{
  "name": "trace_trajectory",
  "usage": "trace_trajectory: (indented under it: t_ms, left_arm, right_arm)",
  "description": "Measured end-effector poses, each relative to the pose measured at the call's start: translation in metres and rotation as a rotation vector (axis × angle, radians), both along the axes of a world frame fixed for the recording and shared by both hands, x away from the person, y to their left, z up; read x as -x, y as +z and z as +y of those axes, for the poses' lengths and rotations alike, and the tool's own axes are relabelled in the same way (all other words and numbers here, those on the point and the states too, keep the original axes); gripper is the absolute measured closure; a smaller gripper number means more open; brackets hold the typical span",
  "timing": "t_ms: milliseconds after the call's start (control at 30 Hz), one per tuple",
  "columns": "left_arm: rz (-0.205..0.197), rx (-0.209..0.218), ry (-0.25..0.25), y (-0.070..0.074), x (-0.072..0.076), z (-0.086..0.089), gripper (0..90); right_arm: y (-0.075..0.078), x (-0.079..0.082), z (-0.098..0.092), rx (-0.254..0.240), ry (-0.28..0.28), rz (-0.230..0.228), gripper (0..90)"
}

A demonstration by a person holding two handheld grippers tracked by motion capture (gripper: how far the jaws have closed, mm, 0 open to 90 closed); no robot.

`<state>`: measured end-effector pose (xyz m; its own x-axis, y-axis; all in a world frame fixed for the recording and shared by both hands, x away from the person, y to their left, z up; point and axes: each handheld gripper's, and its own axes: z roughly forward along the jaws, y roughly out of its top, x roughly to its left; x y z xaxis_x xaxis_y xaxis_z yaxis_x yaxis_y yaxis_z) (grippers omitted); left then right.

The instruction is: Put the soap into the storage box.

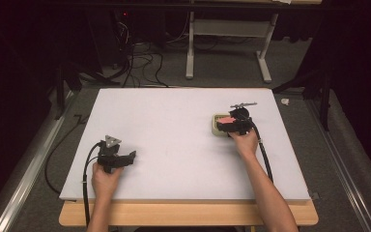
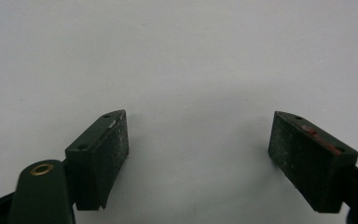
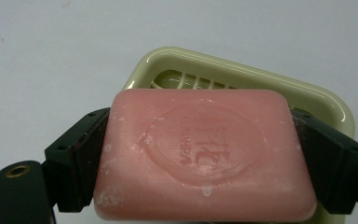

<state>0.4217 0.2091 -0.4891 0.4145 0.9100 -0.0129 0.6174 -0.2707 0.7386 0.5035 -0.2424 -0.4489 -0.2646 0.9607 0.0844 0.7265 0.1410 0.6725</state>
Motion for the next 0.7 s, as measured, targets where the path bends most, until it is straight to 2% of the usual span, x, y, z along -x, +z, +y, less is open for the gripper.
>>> trace_trajectory:
  t_ms: [67,267,533,700]
  left_arm:
    - [0.000,0.000,0.000,0.0000,0.0000,0.0000,20.6]
    - [0.000,0.000,0.000,0.0000,0.0000,0.0000,20.7]
    - [0.000,0.000,0.000,0.0000,0.0000,0.0000,20.7]
    - [0.000,0.000,0.000,0.0000,0.0000,0.0000,20.7]
  right_arm:
    - [-0.0003,-0.0004,-0.0001,0.004,-0.003,0.001,13.4]
    - [-0.0012,-0.0017,-0.0026,-0.031,-0.021,0.013,13.2]
    - [-0.0006,-0.0009,-0.0024,-0.023,-0.021,0.008,13.2]
    - [0.0030,0.0012,-0.0020,-0.016,-0.023,-0.014,12.7]
